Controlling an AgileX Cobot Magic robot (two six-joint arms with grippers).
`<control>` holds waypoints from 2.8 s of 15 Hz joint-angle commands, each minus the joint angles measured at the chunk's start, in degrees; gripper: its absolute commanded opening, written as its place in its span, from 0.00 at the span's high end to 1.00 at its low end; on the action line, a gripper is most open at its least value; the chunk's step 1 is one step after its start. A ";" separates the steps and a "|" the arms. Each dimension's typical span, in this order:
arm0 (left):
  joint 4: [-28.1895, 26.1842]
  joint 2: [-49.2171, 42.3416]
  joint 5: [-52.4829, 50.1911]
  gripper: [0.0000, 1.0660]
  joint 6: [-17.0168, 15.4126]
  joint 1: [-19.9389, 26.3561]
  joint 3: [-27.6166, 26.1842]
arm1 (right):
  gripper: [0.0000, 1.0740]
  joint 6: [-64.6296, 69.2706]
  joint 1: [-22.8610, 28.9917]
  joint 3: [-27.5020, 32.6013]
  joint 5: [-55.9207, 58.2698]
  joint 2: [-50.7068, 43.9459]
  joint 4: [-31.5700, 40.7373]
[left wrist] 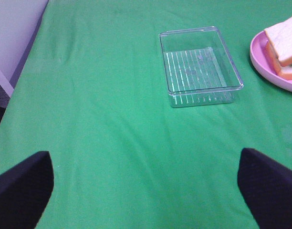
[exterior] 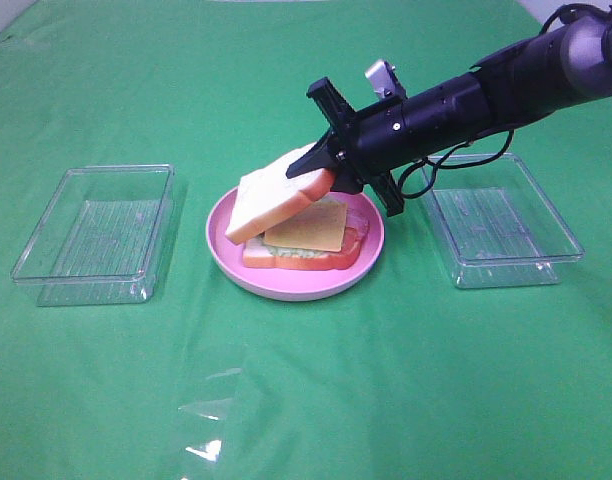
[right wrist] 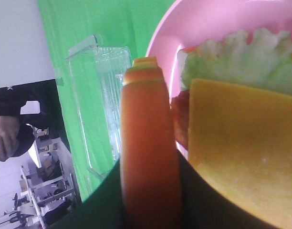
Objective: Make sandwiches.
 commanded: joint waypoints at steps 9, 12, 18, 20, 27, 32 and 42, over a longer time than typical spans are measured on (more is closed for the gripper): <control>0.40 -0.86 0.00 0.09 -0.34 -0.06 0.17 | 0.91 -0.63 -0.06 -0.40 -1.89 0.11 -5.39; 0.40 -0.86 0.00 0.09 -0.34 -0.06 0.17 | 0.62 -0.63 -0.06 -0.40 -1.72 -0.86 -8.31; 0.46 -0.86 0.00 0.09 -0.34 -0.06 0.17 | 0.13 10.54 -0.06 -0.46 -1.89 -9.34 -32.20; 0.46 -0.86 0.00 0.09 -0.34 -0.06 0.17 | 0.13 20.40 -0.06 -0.46 -2.23 -13.69 -45.32; 0.46 -0.86 0.00 0.09 -0.34 -0.06 0.17 | 0.14 26.64 -9.63 -4.70 9.11 -20.05 -61.42; 0.46 -0.86 0.00 0.09 -0.34 -0.06 0.17 | 0.14 26.24 -15.93 -6.70 15.18 -20.05 -69.96; 0.46 -0.86 0.00 0.09 -0.34 -0.06 0.17 | 0.14 24.75 -15.93 24.75 18.79 -51.28 -69.90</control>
